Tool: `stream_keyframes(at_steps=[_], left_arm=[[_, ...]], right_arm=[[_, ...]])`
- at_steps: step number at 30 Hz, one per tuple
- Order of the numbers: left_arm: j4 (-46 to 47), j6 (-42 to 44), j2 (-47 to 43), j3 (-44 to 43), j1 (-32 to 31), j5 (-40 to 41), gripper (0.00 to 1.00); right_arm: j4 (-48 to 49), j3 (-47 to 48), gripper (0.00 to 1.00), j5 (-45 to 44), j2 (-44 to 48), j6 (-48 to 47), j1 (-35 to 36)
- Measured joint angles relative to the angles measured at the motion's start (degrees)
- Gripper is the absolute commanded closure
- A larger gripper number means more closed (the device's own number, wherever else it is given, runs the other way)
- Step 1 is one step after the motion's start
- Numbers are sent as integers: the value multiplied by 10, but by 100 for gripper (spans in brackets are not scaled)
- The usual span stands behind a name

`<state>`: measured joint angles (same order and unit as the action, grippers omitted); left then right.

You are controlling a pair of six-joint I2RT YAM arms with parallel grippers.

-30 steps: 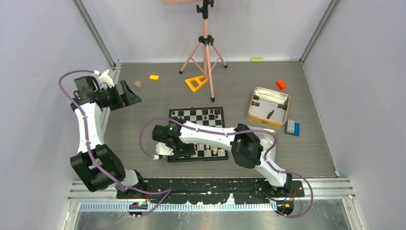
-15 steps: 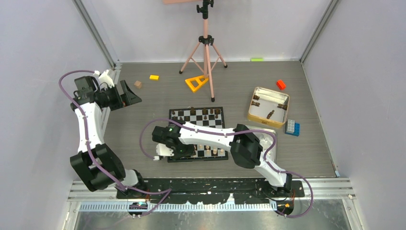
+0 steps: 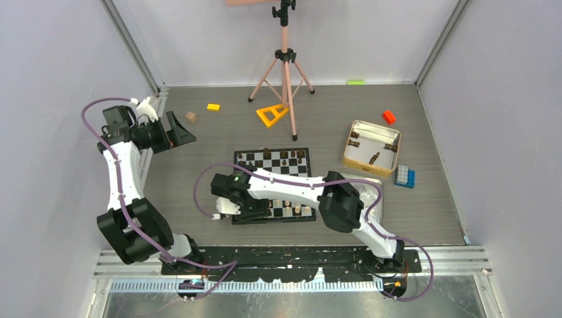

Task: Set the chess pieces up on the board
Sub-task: Place the chess piece on the chessboard, then pick up the chess piece from the storage box.

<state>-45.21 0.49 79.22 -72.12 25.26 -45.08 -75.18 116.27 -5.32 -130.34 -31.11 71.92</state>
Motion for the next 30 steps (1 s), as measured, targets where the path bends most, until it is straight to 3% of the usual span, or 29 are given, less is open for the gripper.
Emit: stream_keyframes(at_steps=[9, 15, 21, 24, 30], left_arm=[[-8, 0, 2, 0, 0, 0, 4], [-7, 0, 2, 0, 0, -2, 4], [-5, 9, 2, 0, -2, -22, 4], [-4, 20, 2, 1, -14, -29, 4], [4, 49, -4, 13, -90, -29, 4]], right_arm=[[1, -5, 35, 1, 6, 14, -1], [10, -24, 31, 47, 59, 31, -30], [53, -134, 31, 128, 215, 43, -135], [85, -224, 31, 172, 316, 44, -221], [137, -396, 32, 213, 469, 43, -359]])
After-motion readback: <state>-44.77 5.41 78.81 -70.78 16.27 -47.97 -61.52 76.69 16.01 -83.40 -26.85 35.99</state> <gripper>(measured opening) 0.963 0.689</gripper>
